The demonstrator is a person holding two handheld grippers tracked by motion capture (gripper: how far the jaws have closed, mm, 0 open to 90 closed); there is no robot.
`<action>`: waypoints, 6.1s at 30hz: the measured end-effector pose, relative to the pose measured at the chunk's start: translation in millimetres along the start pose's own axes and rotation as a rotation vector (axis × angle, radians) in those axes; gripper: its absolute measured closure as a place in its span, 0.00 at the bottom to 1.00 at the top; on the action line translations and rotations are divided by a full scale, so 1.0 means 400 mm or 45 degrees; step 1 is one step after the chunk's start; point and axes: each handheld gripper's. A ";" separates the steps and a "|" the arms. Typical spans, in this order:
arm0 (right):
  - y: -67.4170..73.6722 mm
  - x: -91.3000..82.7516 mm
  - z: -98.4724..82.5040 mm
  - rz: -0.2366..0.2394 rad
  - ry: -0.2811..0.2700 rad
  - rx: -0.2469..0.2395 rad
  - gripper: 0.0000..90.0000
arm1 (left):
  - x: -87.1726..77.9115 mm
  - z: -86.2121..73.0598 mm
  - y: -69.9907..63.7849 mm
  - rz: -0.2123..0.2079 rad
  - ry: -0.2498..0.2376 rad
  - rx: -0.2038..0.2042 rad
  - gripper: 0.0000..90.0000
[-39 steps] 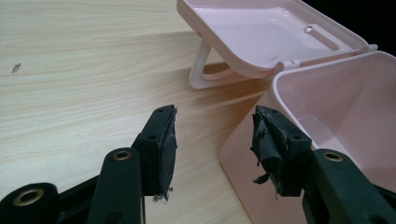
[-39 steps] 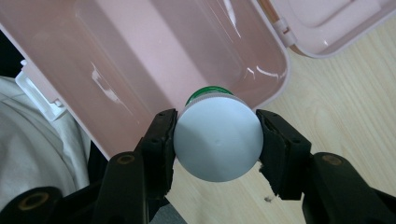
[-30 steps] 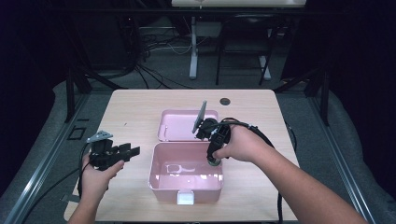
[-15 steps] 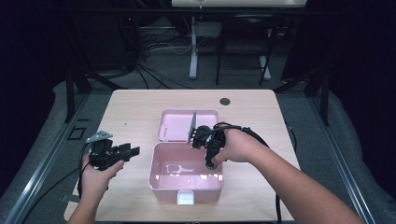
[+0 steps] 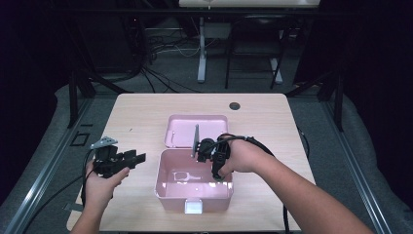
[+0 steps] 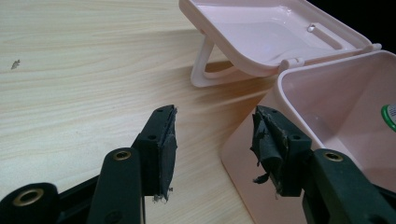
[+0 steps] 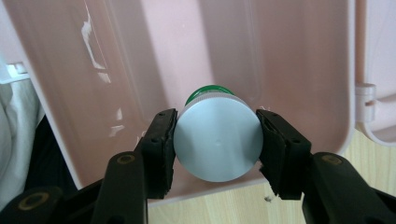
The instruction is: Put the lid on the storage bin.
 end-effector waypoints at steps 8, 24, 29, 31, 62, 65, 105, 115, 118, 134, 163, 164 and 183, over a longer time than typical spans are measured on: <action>-0.005 0.026 0.001 0.014 0.010 0.011 0.56 | 0.002 -0.001 0.001 0.002 0.001 -0.006 0.55; -0.007 0.077 0.010 0.035 0.024 -0.048 0.56 | 0.007 -0.003 0.003 0.000 0.013 -0.008 0.55; -0.003 0.093 0.014 0.026 0.025 -0.097 0.56 | 0.007 -0.003 0.003 0.000 0.016 -0.003 0.55; -0.003 0.099 0.014 0.019 0.026 -0.121 0.56 | 0.007 -0.003 0.003 0.000 0.016 -0.002 0.55; 0.011 0.170 0.014 -0.014 0.078 -0.267 0.56 | 0.014 -0.005 0.000 -0.005 0.028 0.003 0.55; 0.012 0.174 0.013 -0.014 0.079 -0.275 0.56 | 0.013 -0.005 0.001 -0.001 0.031 0.005 0.55; 0.011 0.211 0.017 0.016 0.113 -0.258 0.51 | 0.017 -0.008 0.002 -0.002 0.026 -0.001 0.55; 0.011 0.171 0.013 0.008 0.069 -0.233 0.51 | 0.012 -0.009 0.002 -0.001 0.019 -0.005 0.55; 0.013 0.156 0.014 -0.007 0.063 -0.241 0.51 | 0.010 -0.008 0.000 -0.003 0.018 -0.002 0.55; 0.004 0.091 0.004 -0.033 -0.019 -0.151 0.51 | 0.014 -0.009 -0.011 -0.018 0.029 0.019 0.56; -0.055 -0.021 -0.052 -0.103 -0.176 0.081 0.50 | 0.014 -0.006 -0.052 -0.070 0.033 0.088 0.56; -0.059 -0.023 -0.055 -0.103 -0.184 0.095 0.50 | 0.014 -0.005 -0.055 -0.072 0.036 0.092 0.56; -0.110 -0.051 -0.115 -0.174 -0.270 0.345 0.52 | 0.019 -0.013 -0.109 -0.139 0.080 0.169 0.66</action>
Point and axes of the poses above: each handheld gripper's, and its own axes: x roughly forward along the jaws, z roughly out of its top, y roughly to its left, and after that the axes turned 8 degrees about -x, right-handed
